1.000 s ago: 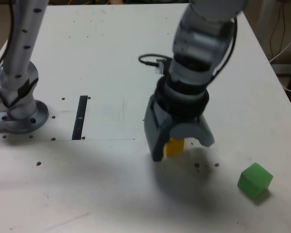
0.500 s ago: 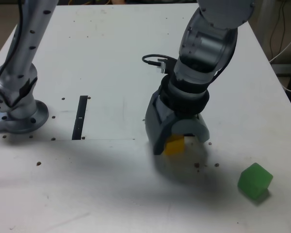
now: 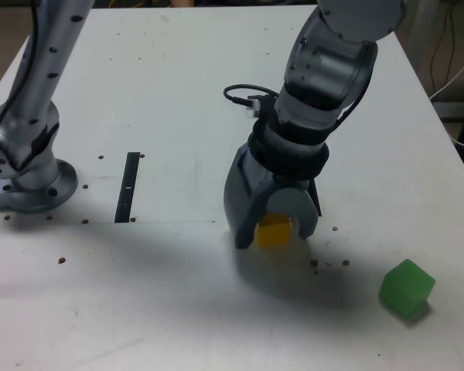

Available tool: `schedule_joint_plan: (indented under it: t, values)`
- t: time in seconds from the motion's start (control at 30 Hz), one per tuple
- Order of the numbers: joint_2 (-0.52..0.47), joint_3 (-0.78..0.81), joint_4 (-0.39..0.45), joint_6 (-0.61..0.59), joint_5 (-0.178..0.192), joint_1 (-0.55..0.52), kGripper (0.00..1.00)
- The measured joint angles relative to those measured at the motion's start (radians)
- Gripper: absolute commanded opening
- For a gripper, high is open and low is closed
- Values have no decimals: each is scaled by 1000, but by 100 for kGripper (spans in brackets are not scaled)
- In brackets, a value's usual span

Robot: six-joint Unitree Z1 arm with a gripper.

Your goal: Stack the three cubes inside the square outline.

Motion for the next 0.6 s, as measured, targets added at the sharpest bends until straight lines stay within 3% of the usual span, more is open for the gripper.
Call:
schedule_joint_plan:
  t: [0.33,0.6]
  values:
    - [0,-2,-54,18,3,0,25]
    - [-3,5,-94,52,4,0,23]
